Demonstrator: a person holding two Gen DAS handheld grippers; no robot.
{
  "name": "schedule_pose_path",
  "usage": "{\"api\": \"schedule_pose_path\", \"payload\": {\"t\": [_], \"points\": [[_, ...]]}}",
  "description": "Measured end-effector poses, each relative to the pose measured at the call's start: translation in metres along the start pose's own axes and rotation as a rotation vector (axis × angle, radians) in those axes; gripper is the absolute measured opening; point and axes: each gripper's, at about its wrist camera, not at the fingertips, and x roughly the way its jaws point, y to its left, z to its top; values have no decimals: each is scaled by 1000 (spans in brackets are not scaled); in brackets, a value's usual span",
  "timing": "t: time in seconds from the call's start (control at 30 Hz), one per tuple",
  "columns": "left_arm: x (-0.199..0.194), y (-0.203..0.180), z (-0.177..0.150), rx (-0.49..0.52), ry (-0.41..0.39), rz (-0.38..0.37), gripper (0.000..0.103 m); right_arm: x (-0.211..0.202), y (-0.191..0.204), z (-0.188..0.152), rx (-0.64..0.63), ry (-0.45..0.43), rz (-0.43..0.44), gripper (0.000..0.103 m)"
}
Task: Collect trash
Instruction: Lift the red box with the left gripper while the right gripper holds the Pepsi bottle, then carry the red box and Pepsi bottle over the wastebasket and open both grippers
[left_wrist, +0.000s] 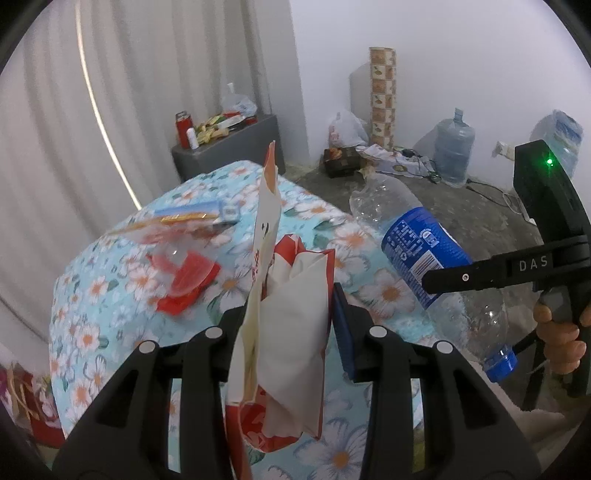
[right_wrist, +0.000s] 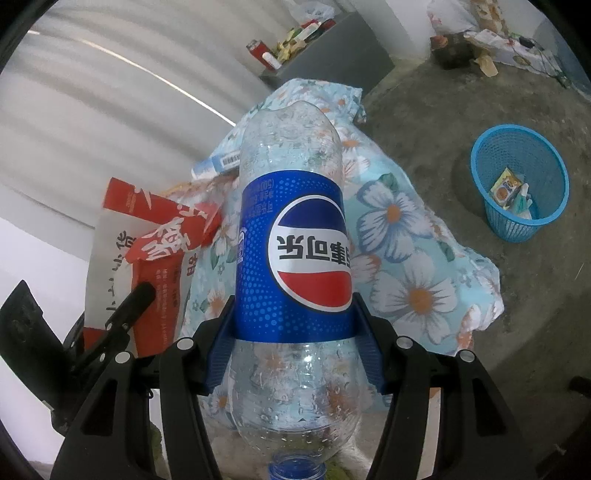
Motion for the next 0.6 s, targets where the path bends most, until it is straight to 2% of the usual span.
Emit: {"api": "schedule_pose_path", "payload": {"t": [0.43,0.6], "points": [[25,-41,46,72,-14,-79,35,-18,-45,11,110,-54,90,58],[58,-60,79,62,25,-181,35,-29,-83,19,208,-98,125,58]]}}
